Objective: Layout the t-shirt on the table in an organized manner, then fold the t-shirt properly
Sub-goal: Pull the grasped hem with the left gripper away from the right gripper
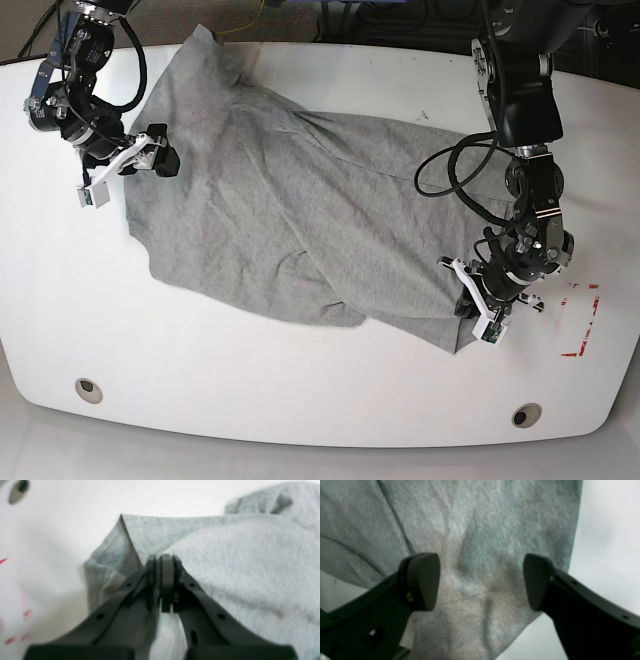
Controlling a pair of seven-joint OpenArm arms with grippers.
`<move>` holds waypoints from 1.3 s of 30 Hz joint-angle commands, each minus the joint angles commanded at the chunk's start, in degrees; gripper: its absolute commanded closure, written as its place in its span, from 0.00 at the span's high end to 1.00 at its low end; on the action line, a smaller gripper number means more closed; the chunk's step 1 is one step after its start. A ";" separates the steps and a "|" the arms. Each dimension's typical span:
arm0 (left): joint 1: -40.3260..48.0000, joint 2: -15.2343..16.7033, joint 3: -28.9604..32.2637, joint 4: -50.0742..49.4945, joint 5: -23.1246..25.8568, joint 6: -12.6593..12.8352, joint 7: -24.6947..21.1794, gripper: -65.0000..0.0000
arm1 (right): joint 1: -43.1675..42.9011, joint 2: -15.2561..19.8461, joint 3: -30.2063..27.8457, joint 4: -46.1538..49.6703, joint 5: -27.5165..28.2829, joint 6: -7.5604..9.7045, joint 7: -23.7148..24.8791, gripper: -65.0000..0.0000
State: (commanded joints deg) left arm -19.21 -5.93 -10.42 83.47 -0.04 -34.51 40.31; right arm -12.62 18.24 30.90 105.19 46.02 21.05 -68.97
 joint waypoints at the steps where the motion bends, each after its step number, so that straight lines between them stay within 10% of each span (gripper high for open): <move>1: 0.70 0.00 0.00 2.20 0.00 0.00 1.05 0.04 | 0.00 0.00 0.00 0.00 0.00 0.00 0.00 0.76; 15: 15.65 -2.20 -3.16 21.63 0.09 0.00 9.32 0.04 | 0.09 0.00 0.00 0.00 0.00 0.09 0.00 0.76; 26: 24.44 -3.60 -15.21 25.32 0.18 -5.45 9.41 0.04 | -0.35 0.00 0.00 0.26 0.00 0.09 0.00 0.76; 39: 30.15 -7.03 -27.96 25.67 0.26 -5.49 12.84 0.04 | -0.35 0.09 0.00 0.26 0.00 0.09 0.00 0.76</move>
State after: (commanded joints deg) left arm 10.95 -12.97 -38.37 109.14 0.22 -40.00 53.14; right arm -12.97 18.33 30.90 105.45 46.02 21.14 -68.97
